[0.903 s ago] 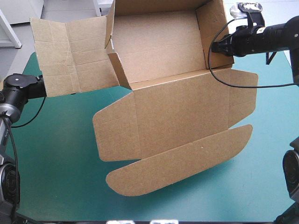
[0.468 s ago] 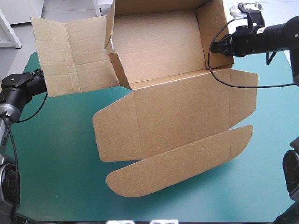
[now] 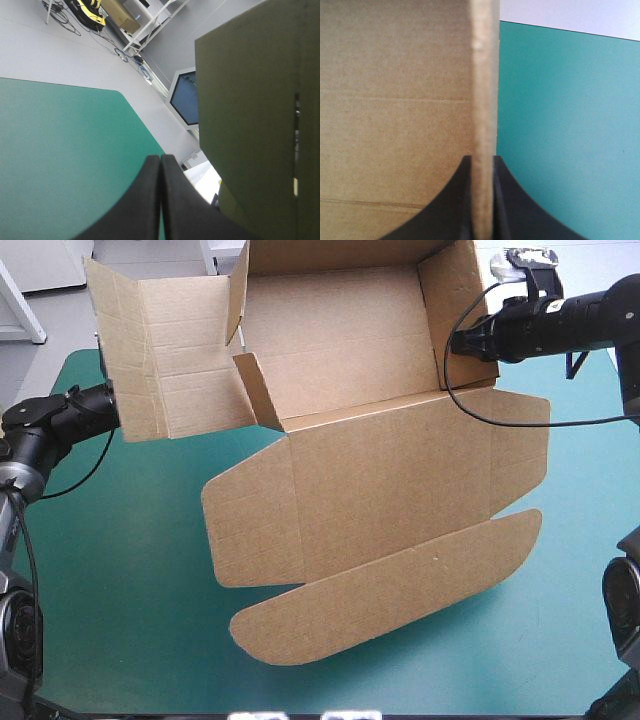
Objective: Fold the box
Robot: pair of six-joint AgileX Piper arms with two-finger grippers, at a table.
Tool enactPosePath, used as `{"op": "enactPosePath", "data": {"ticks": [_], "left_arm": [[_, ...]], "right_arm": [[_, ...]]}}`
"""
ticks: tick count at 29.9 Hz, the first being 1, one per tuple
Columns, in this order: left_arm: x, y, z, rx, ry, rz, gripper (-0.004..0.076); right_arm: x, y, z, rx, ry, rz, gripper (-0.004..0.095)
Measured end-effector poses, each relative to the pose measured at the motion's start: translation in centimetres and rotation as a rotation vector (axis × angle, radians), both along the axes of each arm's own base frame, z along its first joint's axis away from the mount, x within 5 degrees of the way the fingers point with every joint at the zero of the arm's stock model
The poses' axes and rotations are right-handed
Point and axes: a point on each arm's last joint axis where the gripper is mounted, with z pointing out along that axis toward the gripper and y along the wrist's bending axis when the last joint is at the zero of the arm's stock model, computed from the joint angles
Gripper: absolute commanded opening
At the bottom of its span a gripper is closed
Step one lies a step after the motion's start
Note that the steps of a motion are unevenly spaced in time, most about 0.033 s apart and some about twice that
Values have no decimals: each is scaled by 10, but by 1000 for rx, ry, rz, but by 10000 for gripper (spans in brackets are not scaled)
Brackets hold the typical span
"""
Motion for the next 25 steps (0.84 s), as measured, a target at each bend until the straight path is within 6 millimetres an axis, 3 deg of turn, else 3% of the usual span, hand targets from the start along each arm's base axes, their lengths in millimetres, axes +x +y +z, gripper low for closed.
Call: {"op": "enactPosePath", "data": {"ticks": [8, 16, 25], "left_arm": [[-1, -15, 1, 0, -6, -34, -9], [2, -41, -2, 135, -10, -2, -9], [4, -47, 19, 160, -42, 15, -9]], "right_arm": [[17, 0, -19, -2, 51, -1, 0], [31, -2, -37, -19, 100, -8, 0], [46, -3, -57, -34, 151, -16, 0]]}}
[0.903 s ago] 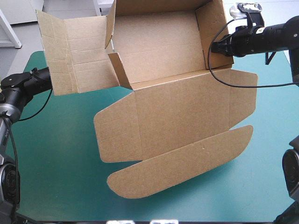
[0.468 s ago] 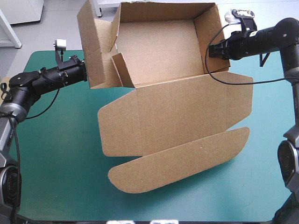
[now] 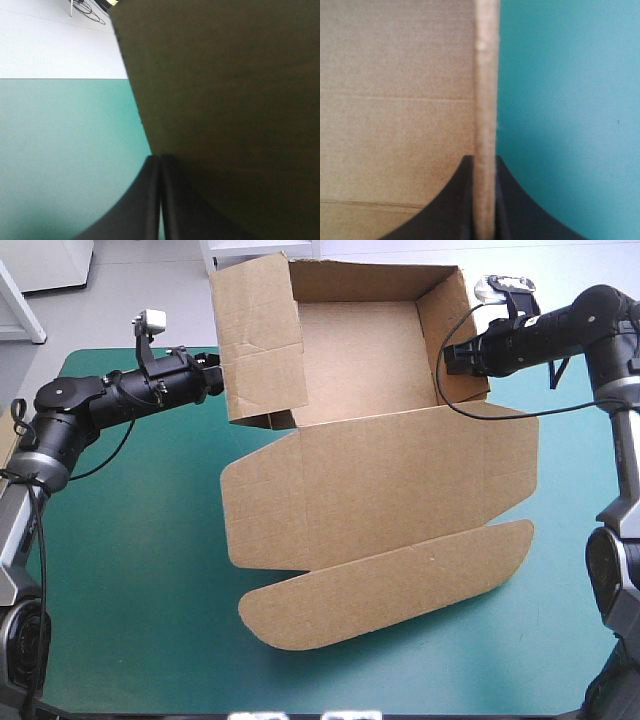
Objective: Fold the box
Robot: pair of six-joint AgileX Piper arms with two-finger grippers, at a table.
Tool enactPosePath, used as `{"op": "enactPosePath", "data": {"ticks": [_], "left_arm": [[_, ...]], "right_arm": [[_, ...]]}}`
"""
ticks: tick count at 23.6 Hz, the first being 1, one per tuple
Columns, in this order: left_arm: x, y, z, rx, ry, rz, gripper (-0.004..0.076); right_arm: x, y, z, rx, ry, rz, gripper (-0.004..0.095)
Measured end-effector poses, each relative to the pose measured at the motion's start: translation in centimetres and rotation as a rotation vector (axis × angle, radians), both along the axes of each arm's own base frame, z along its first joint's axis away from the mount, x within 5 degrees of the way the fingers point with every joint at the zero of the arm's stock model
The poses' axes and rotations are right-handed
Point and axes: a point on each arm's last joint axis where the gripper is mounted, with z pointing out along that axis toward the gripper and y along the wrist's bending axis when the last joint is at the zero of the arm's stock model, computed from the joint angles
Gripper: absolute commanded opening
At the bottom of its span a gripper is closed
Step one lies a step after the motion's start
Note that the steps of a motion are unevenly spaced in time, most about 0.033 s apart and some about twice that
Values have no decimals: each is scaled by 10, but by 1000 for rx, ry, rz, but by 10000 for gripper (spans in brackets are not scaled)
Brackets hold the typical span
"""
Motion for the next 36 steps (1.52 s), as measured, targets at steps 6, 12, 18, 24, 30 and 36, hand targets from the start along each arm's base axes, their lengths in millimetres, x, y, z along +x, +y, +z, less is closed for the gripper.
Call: {"op": "enactPosePath", "data": {"ticks": [6, 12, 18, 24, 30, 36], "left_arm": [[0, 1, 5, 49, 19, 4, -9], [-1, -1, 3, 53, 38, 3, -9], [-3, -6, -5, 127, 96, -1, -9], [-4, -4, -8, 167, 145, 26, 16], [-5, -4, -6, 171, 146, 27, 278], [-5, -5, -3, 137, 147, 17, 316]], "right_arm": [[14, -1, -21, -12, 49, -4, 1], [17, 6, -27, -15, 65, 11, 1], [18, 29, -37, -93, 85, 35, 1], [18, 32, -38, -116, 85, 32, 1], [18, 34, -39, -118, 91, 29, 1], [25, 42, -54, -142, 123, 35, 1]]}}
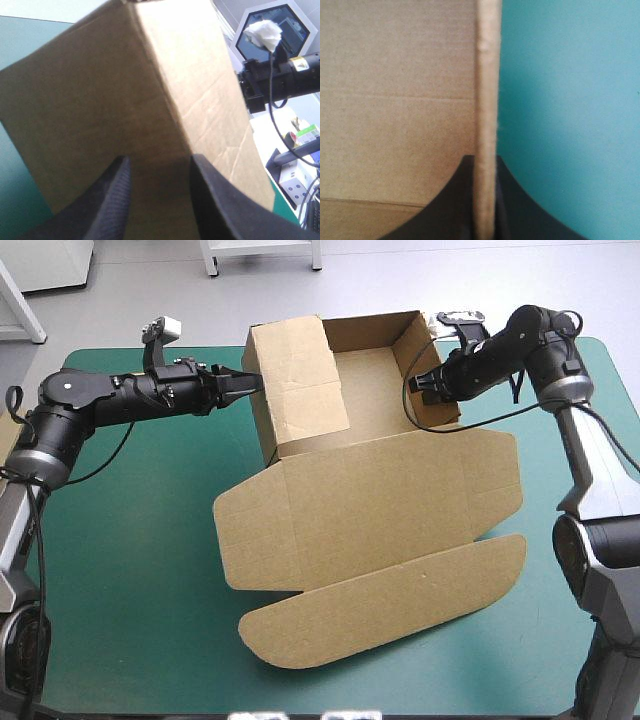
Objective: Fold the box
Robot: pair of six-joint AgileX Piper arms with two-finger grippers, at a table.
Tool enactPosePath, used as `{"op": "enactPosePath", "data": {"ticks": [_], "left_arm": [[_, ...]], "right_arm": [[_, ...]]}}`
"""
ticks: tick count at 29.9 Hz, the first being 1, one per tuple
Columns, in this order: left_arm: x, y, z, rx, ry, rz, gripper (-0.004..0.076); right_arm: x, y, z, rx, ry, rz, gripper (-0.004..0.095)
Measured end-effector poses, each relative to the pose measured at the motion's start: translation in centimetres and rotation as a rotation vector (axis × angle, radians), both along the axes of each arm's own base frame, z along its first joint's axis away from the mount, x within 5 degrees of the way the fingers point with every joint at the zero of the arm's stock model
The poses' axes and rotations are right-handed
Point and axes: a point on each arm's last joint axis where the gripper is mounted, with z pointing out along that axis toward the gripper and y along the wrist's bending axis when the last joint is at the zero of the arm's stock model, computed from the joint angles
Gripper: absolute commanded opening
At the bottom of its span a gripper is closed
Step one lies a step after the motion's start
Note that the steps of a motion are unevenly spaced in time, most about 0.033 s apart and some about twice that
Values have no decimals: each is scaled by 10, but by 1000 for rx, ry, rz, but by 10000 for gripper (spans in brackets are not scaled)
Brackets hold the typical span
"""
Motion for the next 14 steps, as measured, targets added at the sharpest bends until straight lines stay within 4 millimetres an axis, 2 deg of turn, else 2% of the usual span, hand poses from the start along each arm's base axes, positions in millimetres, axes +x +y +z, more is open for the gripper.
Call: {"op": "enactPosePath", "data": {"ticks": [11, 14], "left_arm": [[0, 0, -2, 0, 35, 17, 321], [0, 2, -6, 39, 59, 32, 347]], "right_arm": [[2, 8, -7, -30, 12, -8, 1], [2, 10, -8, -38, 8, -12, 1]]}}
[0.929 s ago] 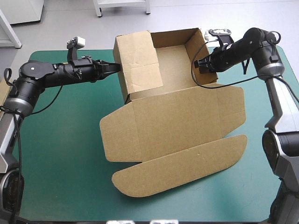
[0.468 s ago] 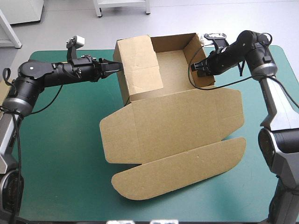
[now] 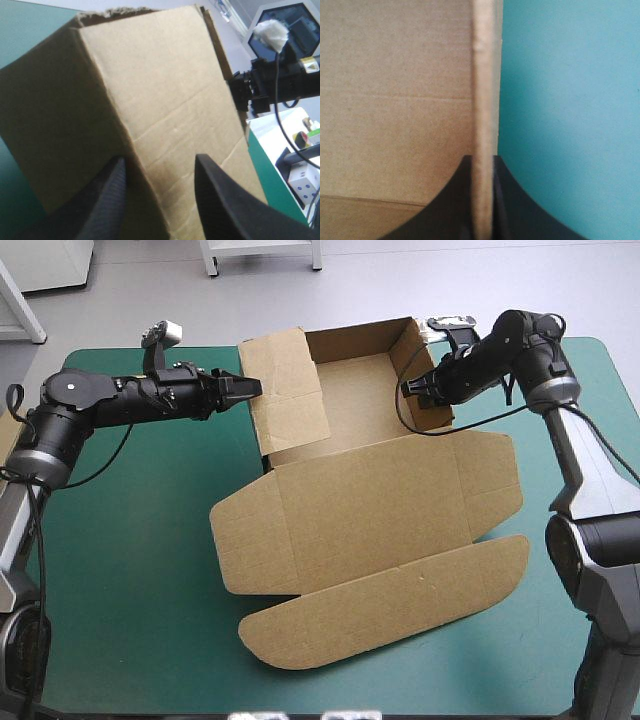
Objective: Fold the box
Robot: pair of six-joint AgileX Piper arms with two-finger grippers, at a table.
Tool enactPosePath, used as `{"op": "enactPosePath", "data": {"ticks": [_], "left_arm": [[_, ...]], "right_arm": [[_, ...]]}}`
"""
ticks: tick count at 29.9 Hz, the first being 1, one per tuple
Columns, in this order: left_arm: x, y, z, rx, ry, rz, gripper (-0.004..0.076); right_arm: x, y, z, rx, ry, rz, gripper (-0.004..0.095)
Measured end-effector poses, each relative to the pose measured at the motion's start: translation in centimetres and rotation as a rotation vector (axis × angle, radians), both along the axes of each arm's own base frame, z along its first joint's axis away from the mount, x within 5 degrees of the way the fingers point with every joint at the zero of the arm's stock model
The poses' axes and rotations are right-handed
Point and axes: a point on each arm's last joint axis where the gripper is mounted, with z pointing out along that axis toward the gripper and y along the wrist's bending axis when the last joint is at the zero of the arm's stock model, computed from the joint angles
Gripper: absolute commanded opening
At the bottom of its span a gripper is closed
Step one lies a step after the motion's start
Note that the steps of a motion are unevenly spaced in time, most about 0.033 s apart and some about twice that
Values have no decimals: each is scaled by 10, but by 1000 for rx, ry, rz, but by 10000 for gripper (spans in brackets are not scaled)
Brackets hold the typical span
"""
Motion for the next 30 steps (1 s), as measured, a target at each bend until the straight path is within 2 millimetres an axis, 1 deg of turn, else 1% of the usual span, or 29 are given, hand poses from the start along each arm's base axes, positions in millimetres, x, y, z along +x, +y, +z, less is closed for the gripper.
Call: {"op": "enactPosePath", "data": {"ticks": [4, 7, 14, 17, 22, 27, 30], "left_arm": [[0, 2, -4, 38, 21, 10, 450], [0, 2, -5, 46, 30, 15, 482], [0, 0, -6, 56, 37, 22, 482], [0, -7, -8, 85, 41, 37, 482], [1, -24, -13, 179, 41, 87, 482], [3, -25, -16, 204, 60, 168, 479], [7, -25, -21, 213, 93, 198, 458]], "right_arm": [[0, 5, 0, -1, -6, 1, 1], [-1, 8, 0, -9, -9, 3, 1], [-3, 16, 0, -25, -11, 6, 2], [-4, 22, -1, -45, -10, -2, 1], [-5, 27, -2, -92, -23, -23, 1], [-5, 31, -2, -88, -21, -35, 1], [-6, 33, -2, -92, -19, -41, 1]]}}
